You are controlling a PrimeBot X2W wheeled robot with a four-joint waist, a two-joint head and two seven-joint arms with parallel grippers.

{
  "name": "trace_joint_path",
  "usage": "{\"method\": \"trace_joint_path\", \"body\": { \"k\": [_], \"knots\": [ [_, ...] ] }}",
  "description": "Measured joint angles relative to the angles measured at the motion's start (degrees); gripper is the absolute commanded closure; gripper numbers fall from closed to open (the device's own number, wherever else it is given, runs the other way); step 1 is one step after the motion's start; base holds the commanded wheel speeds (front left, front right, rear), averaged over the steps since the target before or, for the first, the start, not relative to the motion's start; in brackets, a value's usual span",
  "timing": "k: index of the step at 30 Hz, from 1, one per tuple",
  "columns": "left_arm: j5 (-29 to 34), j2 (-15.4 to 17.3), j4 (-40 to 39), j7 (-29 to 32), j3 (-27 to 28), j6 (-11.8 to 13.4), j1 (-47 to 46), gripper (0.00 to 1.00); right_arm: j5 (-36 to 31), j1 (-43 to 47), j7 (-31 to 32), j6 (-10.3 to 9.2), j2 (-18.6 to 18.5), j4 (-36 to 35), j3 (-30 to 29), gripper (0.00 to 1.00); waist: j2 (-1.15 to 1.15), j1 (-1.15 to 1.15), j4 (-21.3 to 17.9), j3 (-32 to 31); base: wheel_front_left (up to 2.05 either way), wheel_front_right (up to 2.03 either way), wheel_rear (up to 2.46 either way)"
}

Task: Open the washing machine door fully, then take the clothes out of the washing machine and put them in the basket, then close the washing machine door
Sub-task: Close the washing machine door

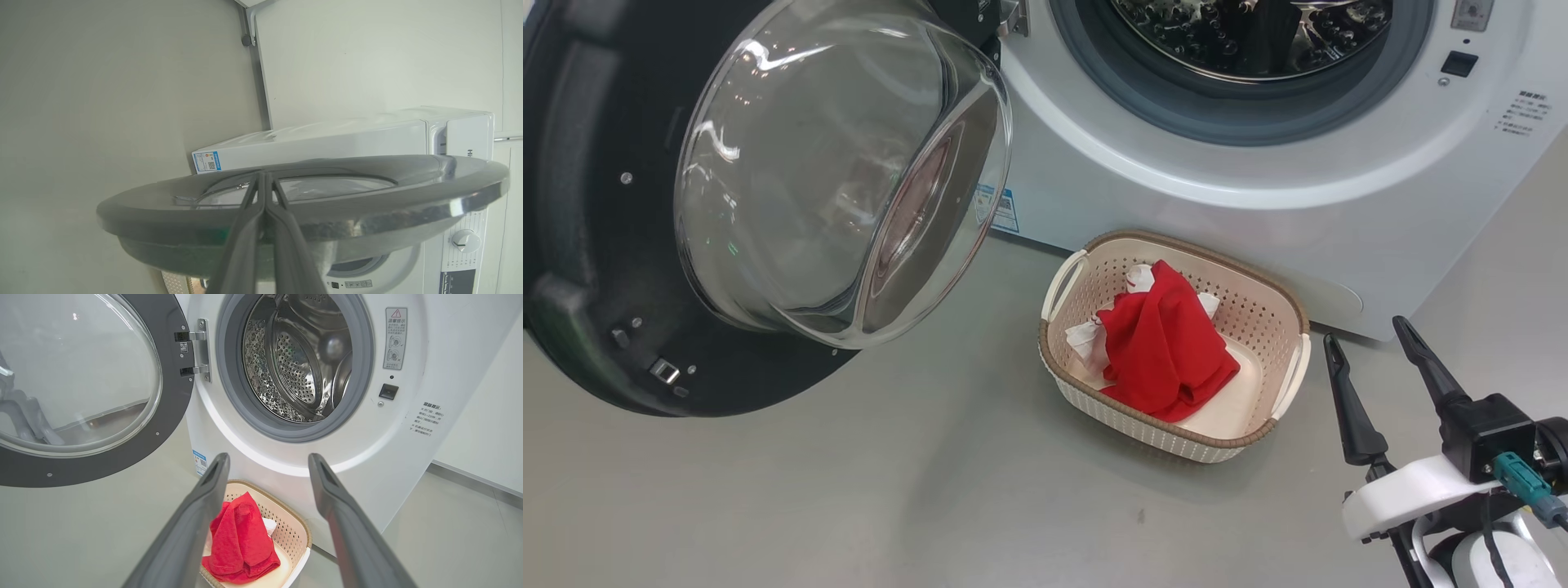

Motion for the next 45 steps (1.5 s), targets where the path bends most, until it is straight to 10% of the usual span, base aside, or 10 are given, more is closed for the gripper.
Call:
{"method": "trace_joint_path", "body": {
  "k": [20, 45],
  "knots": [
    [-6.04, -2.32, -1.23, 11.91, -1.12, -7.16, 1.51, 1.0, 0.11, 0.03, -0.35, -0.46, 0.51, 0.07, -0.32, 0.0, 0.0, 0.0, 0.17, -1.24, 0.0, 0.0, 0.0],
    [-7.83, -2.21, -10.1, 19.08, -0.3, -9.4, 10.28, 1.0, 1.14, 0.54, -2.66, -0.63, 3.02, 1.44, 0.15, 0.0, 0.0, 0.0, -4.2, -3.29, 0.0, 0.0, 0.0]
  ]
}}
